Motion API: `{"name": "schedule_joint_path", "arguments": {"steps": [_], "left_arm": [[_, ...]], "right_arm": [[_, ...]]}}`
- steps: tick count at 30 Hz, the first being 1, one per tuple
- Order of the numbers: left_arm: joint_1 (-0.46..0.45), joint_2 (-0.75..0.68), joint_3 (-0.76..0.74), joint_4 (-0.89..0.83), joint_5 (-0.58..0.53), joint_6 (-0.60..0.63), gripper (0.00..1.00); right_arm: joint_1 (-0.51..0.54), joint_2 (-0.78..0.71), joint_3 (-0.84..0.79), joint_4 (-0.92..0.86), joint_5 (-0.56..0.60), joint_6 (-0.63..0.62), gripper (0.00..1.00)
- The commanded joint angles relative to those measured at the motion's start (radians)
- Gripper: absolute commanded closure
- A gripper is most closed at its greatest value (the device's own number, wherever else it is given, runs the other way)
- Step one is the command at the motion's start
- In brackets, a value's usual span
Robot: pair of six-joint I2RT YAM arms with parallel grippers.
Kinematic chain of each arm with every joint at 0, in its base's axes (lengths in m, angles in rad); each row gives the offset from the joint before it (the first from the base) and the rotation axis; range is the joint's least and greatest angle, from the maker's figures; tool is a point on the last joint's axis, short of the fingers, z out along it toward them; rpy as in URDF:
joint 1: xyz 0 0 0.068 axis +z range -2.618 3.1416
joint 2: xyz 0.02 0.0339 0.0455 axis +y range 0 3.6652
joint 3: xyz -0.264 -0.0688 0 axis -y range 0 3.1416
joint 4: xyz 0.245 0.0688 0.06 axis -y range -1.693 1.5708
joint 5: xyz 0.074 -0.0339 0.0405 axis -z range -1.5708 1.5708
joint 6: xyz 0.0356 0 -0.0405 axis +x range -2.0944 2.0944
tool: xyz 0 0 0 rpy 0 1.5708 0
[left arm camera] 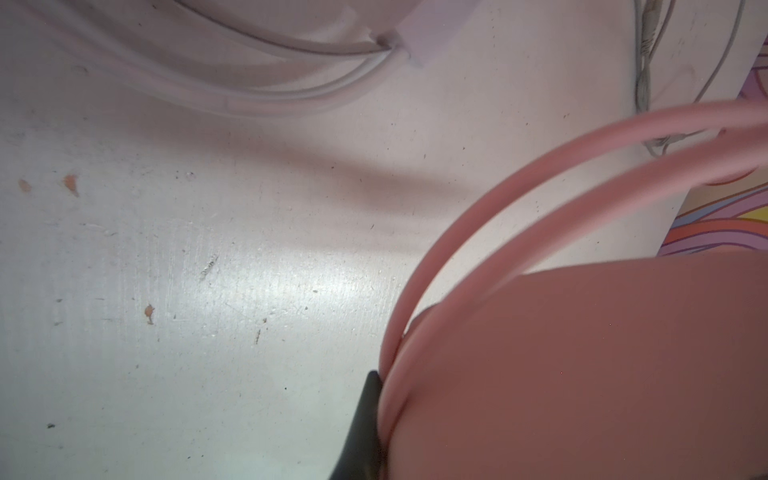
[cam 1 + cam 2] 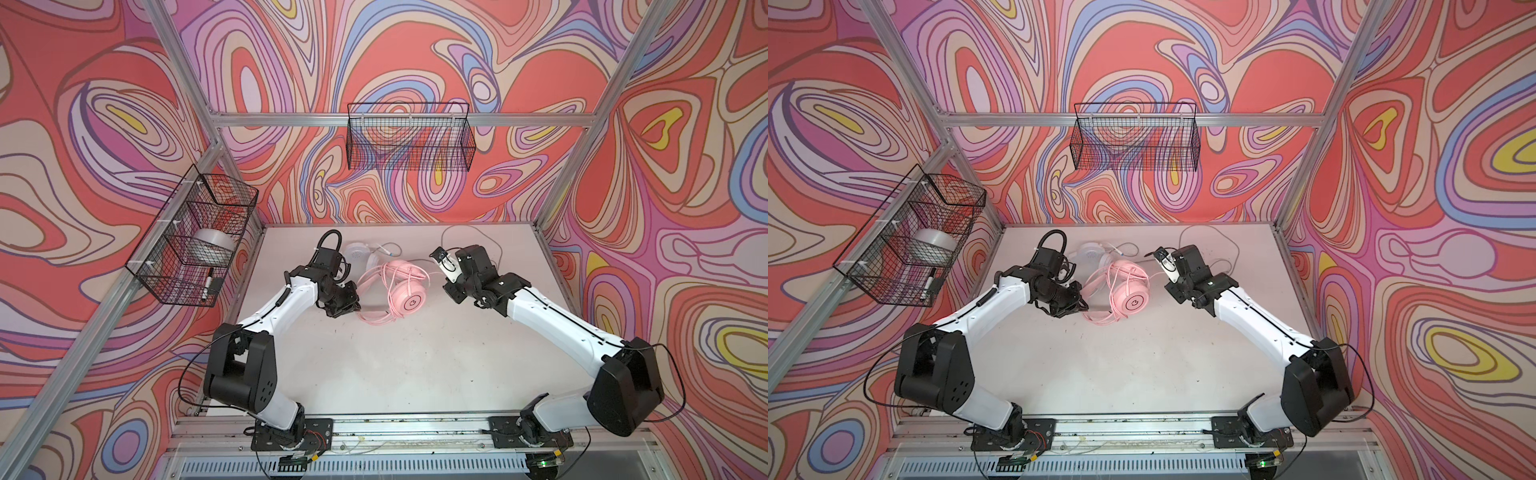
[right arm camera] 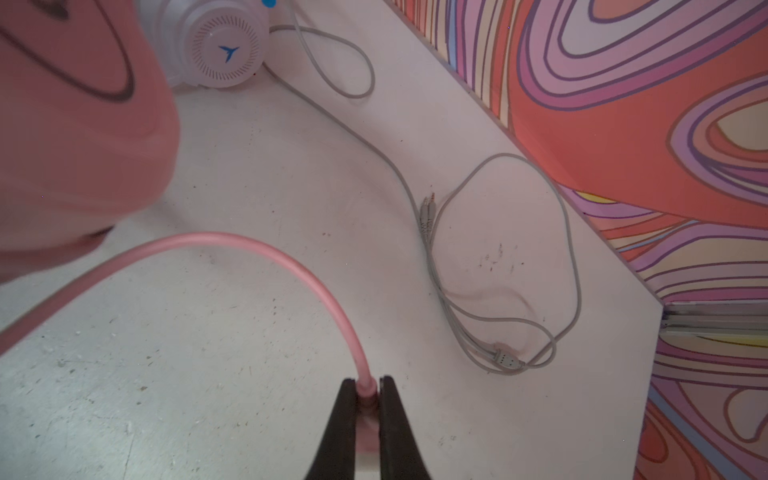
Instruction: Wrap the headphones
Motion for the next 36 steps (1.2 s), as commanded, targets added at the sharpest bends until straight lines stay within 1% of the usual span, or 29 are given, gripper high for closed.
{"name": "schedule_joint_path", "arguments": {"steps": [1, 6, 9, 12, 15, 17, 20, 24, 26, 28, 30, 34, 36], "left_arm": [[0.005, 0.009, 0.04, -0.04, 0.041, 0.077, 1.0], [0.01, 0.022, 0.036, -0.052, 0.04, 0.104, 1.0], [0.01, 0.036, 0.036, -0.056, 0.052, 0.119, 1.0], [0.01, 0.039, 0.039, -0.063, 0.043, 0.126, 1.0], [0.011, 0.03, 0.04, -0.064, 0.023, 0.121, 1.0], [0.013, 0.025, 0.037, -0.06, 0.017, 0.11, 1.0], [0.016, 0.015, 0.034, -0.049, 0.019, 0.1, 1.0], [0.024, -0.001, 0.032, -0.04, 0.034, 0.091, 1.0], [0.031, -0.009, 0.037, -0.043, 0.035, 0.09, 1.0], [0.038, -0.017, 0.038, -0.041, 0.029, 0.078, 1.0], [0.045, -0.023, 0.041, -0.038, 0.02, 0.063, 1.0], [0.047, -0.006, 0.061, -0.048, -0.021, 0.048, 1.0], [0.047, 0.012, 0.08, -0.062, -0.043, 0.05, 1.0]], "right_arm": [[-0.024, -0.008, 0.062, -0.05, -0.044, -0.097, 1.0], [-0.062, -0.014, 0.129, -0.089, -0.067, -0.186, 1.0], [-0.101, 0.004, 0.19, -0.094, -0.076, -0.181, 1.0], [-0.107, 0.028, 0.267, -0.14, -0.123, -0.201, 1.0], [-0.106, 0.019, 0.301, -0.187, -0.179, -0.252, 1.0], [-0.106, 0.008, 0.314, -0.228, -0.192, -0.268, 1.0], [-0.107, -0.005, 0.326, -0.304, -0.173, -0.257, 1.0], [-0.106, -0.025, 0.318, -0.413, -0.13, -0.212, 1.0], [-0.106, -0.042, 0.308, -0.472, -0.133, -0.189, 1.0], [-0.106, -0.064, 0.306, -0.543, -0.173, -0.169, 1.0], [-0.105, -0.09, 0.304, -0.603, -0.255, -0.164, 1.0], [-0.098, -0.13, 0.309, -0.706, -0.528, -0.195, 1.0], [-0.079, -0.127, 0.321, -0.726, -0.598, -0.196, 1.0]]}}
